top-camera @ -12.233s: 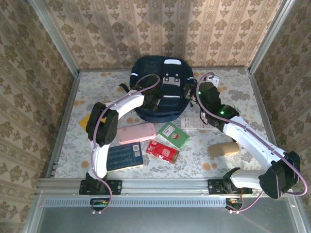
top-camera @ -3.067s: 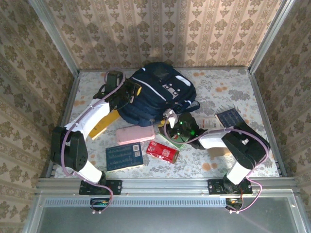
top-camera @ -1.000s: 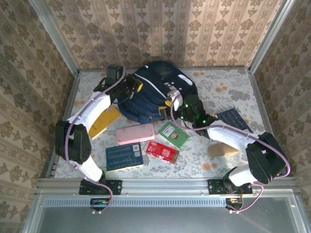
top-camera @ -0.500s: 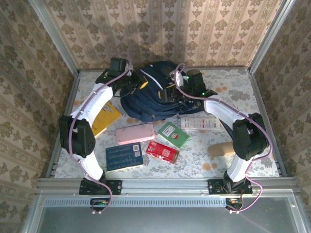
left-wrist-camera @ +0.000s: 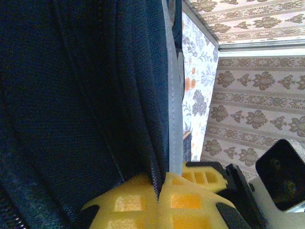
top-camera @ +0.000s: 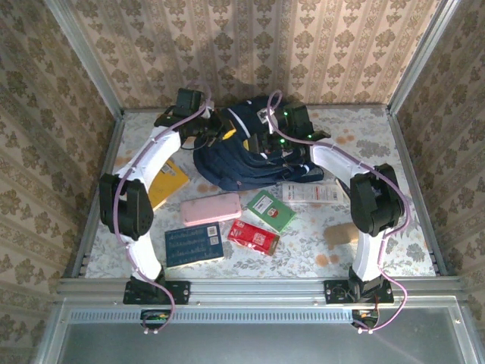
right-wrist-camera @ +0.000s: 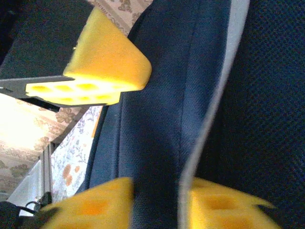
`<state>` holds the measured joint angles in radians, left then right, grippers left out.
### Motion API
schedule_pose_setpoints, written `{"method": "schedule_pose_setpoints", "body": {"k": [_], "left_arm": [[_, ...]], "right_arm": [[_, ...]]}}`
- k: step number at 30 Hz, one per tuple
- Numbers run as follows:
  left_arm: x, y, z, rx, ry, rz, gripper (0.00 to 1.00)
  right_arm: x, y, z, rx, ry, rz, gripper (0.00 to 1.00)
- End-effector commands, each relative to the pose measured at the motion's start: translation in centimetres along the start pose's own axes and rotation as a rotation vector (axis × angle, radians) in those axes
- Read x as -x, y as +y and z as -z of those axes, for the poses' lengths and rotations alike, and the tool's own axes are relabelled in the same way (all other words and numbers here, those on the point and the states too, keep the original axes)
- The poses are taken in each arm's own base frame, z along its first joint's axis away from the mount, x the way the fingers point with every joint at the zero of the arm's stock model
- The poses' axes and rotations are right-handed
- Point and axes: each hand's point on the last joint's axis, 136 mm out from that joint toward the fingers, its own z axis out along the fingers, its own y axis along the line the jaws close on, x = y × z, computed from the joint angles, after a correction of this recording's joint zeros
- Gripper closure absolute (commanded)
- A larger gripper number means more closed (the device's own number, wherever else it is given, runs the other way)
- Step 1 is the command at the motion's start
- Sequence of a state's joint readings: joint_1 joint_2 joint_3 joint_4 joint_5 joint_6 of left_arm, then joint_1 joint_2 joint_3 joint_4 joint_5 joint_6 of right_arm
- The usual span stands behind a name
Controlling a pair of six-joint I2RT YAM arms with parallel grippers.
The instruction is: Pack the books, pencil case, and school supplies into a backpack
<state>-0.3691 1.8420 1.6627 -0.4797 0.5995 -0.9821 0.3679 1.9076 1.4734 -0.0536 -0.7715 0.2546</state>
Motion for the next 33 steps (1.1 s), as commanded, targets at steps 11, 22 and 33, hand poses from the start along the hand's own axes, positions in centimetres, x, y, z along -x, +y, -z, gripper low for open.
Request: {"method": "schedule_pose_setpoints", "body": {"k": [11,22,33], "left_arm": [[0.0,-3.9,5.6,0.016,-0.155,-0.278,0.54],[-8.5,0.8,6.6,0.364,-0.140,-0.697,0.43],[-10.5,6.8,4.0,0.578,-0.180,-0.716,0.55]], "right_arm": [[4.6,0.2,2.7,0.059,-0.088,-0.112,1.00],[7.5,-0.9,3.5,-0.043,-0.134,-0.248,1.00],[10.7,0.5,5.8,-0.087,-0.237,-0.320,1.00]]}}
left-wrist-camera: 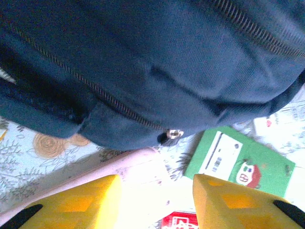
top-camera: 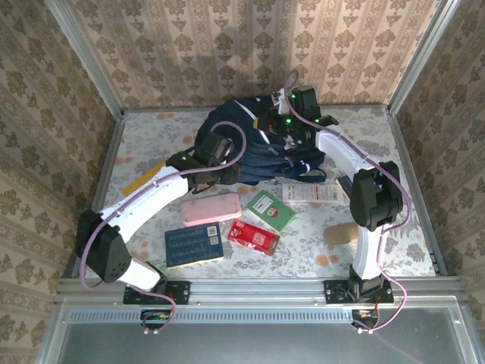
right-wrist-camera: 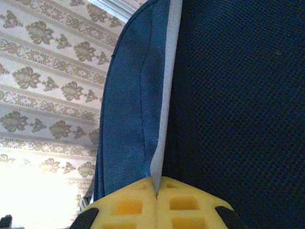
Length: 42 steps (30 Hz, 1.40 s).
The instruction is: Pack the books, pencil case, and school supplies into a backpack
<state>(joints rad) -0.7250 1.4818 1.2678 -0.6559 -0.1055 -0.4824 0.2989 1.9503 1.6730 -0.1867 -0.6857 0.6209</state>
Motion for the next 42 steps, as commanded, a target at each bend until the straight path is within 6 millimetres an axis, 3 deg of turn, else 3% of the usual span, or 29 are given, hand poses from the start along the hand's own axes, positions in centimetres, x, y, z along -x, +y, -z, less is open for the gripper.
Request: {"method": "schedule_pose_setpoints", "body": {"k": [1,16,23,33,42], "left_arm": [[1.0,0.5,-0.1,0.080,-0.071,-0.001,0.55],[0.8,-0.4,-2.5,0.209,-0.085,0.020,0.48],[2.3,-0.2,-4.0,0.271,-0.119,0.025,0.42],[4.4,0.4,-5.3,0.361,-0.175,-0.016,0.55],[3.4,1.7,-7.0,0.389,-0.150,0.012,0.63]], "right_arm": [[3.9,4.8,3.1,0.052,-0.135,0.044,1.00],[4.6,4.3,3.2,0.049,-0.194,-0.057,1.00],[4.6,4.2,3.0,0.052,-0.192,-0.075,1.00],[4.2,4.4,3.1,0.078,-0.189,-0.085,1.00],[4.2,4.7,3.1,0.096,-0.188,-0.088,1.00]]}}
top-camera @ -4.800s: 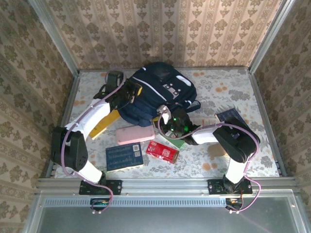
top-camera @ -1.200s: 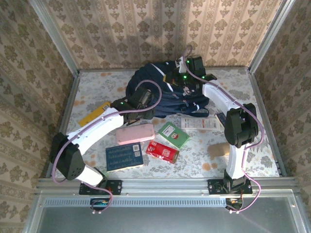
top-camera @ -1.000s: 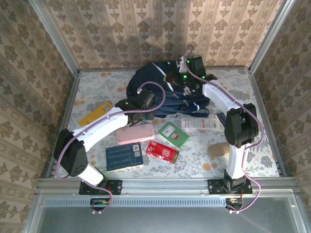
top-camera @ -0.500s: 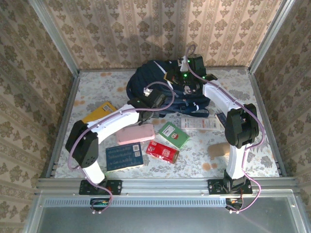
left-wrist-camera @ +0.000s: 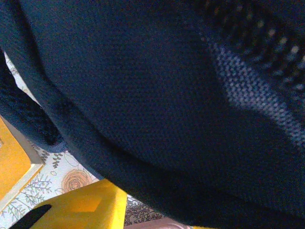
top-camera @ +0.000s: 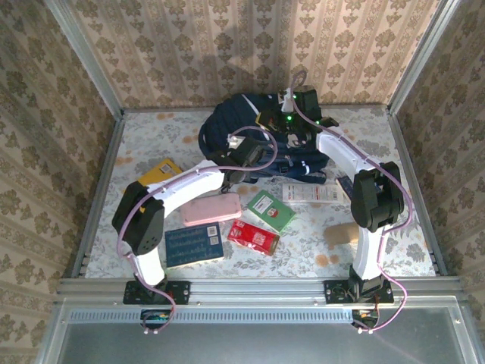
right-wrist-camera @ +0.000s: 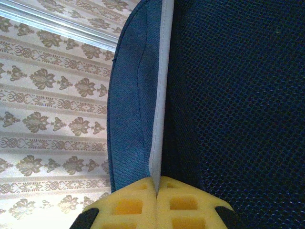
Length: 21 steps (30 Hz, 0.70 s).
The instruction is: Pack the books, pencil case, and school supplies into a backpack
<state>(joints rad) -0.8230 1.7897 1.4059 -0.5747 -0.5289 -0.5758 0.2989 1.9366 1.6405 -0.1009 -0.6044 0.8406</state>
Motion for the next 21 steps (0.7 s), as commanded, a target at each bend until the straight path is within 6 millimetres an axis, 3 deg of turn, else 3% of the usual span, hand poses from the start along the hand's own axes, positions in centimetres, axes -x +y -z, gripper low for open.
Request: {"method": "schedule_pose_setpoints", "body": {"k": [1,5,13,21], "left_arm": [[0.5,0.9,-0.8,0.043,-0.025,0.030,0.65],[0.3,1.9,-1.4,0.068,-0.021,0.036,0.77],[0.2,2.9,-1.6,0.076,-0.021,0.043,0.86],[-0.3,3.6,-2.1,0.075,-0.002,0.030,0.71]], "right_arm": [[1.9,5.6,2.8,0.136,-0.082,0.083,1.00],[1.7,5.7,2.7,0.152,-0.075,0.079,1.00],[1.4,5.8,2.8,0.157,-0.068,0.097,1.00],[1.2,6.1,3.0,0.167,-0.062,0.107,1.00]]}}
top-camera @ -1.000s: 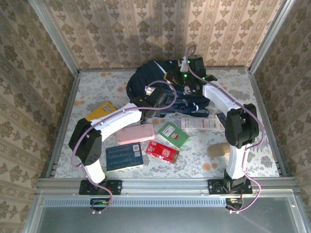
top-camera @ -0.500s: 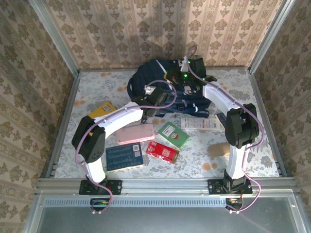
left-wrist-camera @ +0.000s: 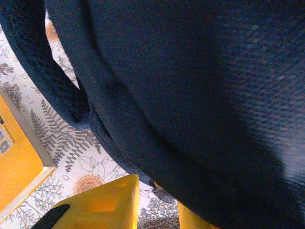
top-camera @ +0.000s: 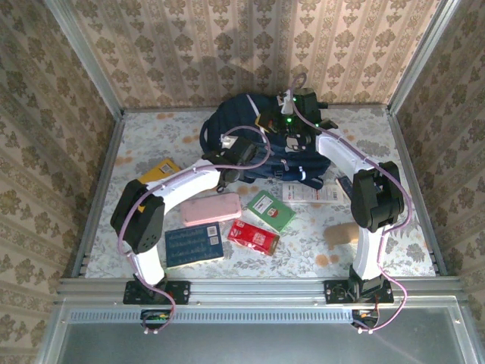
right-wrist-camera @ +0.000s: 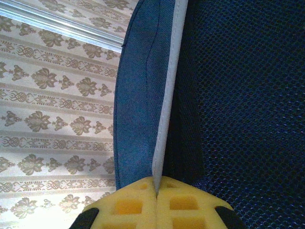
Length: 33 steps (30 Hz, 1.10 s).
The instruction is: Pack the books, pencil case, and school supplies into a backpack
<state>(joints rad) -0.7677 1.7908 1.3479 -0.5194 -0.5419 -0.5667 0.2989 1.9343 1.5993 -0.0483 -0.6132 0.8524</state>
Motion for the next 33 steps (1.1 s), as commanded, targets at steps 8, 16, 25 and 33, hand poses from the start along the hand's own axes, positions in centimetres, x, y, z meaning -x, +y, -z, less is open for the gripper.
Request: {"method": "schedule_pose_setpoints", "body": {"k": [8,16,25,33], "left_arm": [[-0.4,1.5,-0.9,0.022,0.004,0.000,0.72],[-0.1,1.1,-1.3,0.006,-0.005,-0.010,0.76],[0.5,1.7,-1.0,0.014,-0.026,-0.058,1.00],[-0.1,1.7,0.0,-0.153,0.023,-0.031,1.00]], "right_arm": [[1.6,7.1,3.4,0.166,-0.061,0.114,1.00],[1.5,7.4,3.5,0.182,-0.055,0.114,1.00],[0.9,6.8,3.5,0.151,-0.027,0.177,1.00],[0.7,3.8,2.7,0.012,-0.003,0.209,0.82]]}}
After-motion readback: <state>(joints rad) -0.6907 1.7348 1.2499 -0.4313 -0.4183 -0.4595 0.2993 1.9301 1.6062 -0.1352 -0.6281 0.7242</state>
